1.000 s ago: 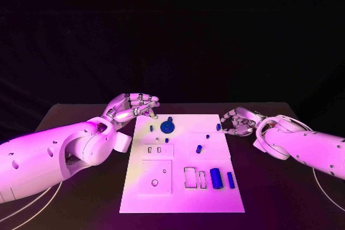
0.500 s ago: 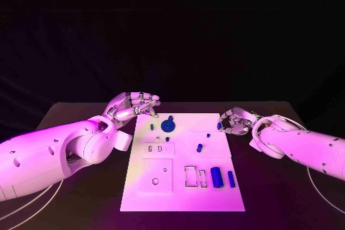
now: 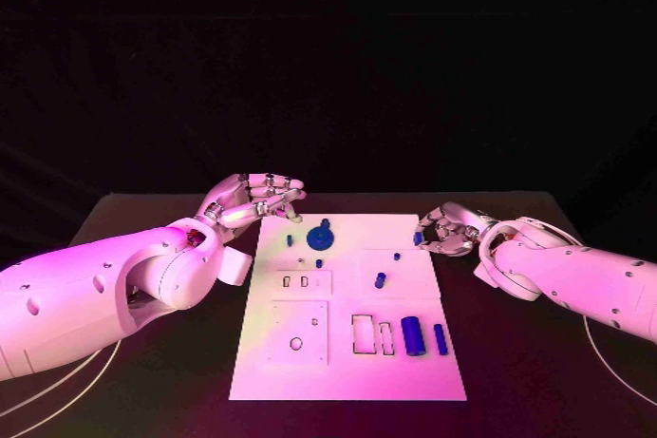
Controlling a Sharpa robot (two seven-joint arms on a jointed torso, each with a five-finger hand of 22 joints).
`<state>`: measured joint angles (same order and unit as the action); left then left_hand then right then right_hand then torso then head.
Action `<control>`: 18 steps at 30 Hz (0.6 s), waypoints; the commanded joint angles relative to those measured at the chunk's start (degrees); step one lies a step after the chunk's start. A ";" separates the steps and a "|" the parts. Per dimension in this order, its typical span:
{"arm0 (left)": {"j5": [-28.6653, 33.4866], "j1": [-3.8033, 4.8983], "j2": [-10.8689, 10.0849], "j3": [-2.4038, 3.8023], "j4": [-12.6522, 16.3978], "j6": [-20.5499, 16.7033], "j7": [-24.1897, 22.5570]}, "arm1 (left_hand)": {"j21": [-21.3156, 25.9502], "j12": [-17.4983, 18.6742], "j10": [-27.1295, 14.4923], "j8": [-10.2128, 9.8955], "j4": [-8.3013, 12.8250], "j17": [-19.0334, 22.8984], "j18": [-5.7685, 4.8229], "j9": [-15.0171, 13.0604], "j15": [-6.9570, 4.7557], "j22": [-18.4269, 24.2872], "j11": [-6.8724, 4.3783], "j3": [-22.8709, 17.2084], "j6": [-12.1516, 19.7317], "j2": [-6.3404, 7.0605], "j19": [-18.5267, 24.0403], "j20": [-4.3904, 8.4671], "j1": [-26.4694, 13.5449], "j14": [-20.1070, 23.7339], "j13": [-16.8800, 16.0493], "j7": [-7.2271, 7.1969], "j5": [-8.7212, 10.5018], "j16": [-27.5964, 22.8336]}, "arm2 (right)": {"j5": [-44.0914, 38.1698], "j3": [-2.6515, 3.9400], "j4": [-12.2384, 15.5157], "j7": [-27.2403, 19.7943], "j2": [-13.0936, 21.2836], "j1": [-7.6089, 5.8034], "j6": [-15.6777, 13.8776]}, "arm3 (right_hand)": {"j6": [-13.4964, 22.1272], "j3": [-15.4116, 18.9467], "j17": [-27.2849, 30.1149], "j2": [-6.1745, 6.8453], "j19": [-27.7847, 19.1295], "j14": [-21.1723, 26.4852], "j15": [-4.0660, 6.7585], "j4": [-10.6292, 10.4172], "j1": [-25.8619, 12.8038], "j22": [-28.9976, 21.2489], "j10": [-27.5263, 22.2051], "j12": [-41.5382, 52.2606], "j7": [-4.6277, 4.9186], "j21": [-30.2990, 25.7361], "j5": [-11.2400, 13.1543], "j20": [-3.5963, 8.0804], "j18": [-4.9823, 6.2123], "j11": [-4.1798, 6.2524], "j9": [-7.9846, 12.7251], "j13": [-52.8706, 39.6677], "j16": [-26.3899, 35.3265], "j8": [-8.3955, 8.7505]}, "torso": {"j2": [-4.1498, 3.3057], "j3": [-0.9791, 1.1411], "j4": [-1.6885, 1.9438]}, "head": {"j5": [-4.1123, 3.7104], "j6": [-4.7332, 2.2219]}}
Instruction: Assemble the parts on the task board
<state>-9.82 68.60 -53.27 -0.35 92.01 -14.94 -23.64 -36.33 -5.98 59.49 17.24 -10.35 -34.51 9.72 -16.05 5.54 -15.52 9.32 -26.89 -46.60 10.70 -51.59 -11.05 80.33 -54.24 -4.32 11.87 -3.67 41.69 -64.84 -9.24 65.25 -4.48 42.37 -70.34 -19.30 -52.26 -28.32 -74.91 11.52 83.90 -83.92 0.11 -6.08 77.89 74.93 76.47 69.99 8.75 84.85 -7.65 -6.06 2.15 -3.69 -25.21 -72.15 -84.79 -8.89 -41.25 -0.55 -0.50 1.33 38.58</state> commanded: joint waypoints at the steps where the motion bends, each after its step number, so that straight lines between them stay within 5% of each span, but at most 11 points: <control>1: 0.21 0.02 0.08 0.03 0.03 0.91 -0.24 | -0.25 0.06 -0.42 -0.31 0.19 0.05 0.53 -0.05 0.05 -0.05 -0.04 -0.24 0.38 -0.44 0.55 0.02 -0.18 0.29 0.03 0.79 0.32 0.10 | -0.08 -0.01 0.13 -0.27 -0.11 0.05 0.54 | -0.37 -0.29 -6.78 -0.27 2.47 -4.15 0.38 0.07 -0.21 11.03 0.42 0.16 -0.05 0.35 0.18 0.29 -0.66 0.02 -0.06 -0.10 -0.38 -0.38 | 0.00 0.00 -0.01 | -0.05 -0.02; 18: 0.29 0.02 -0.03 0.03 0.04 1.12 0.08 | -0.29 0.05 -0.42 -0.32 0.22 0.07 0.54 -0.07 0.05 -0.07 -0.04 -0.27 0.38 -0.49 0.61 0.01 -0.15 0.32 0.02 0.80 0.36 0.10 | 0.24 -0.01 0.18 0.08 -0.51 0.03 0.19 | 0.81 -0.11 -6.64 0.97 2.33 -4.12 0.07 0.15 -1.76 10.92 -0.01 -0.49 0.49 0.12 1.15 0.18 -0.61 -0.42 0.18 0.42 -0.27 0.64 | -0.03 -0.02 -0.01 | -0.07 0.05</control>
<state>-9.80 68.60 -53.35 -0.36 91.92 -14.88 -23.45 -36.33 -5.98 59.49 17.24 -10.18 -34.51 9.71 -16.03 5.54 -15.51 9.32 -27.05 -46.60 10.70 -51.18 -11.03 80.33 -54.25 -4.32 11.87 -3.67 41.69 -64.60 -9.24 65.37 -4.39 41.92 -70.35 -19.41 -51.79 -28.32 -74.90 12.60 83.90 -83.92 0.11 -6.08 76.82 74.92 76.47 69.71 9.22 84.85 -6.84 -6.06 2.15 -3.70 -25.12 -71.78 -84.79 -8.52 -41.26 -0.56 -0.50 1.25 38.63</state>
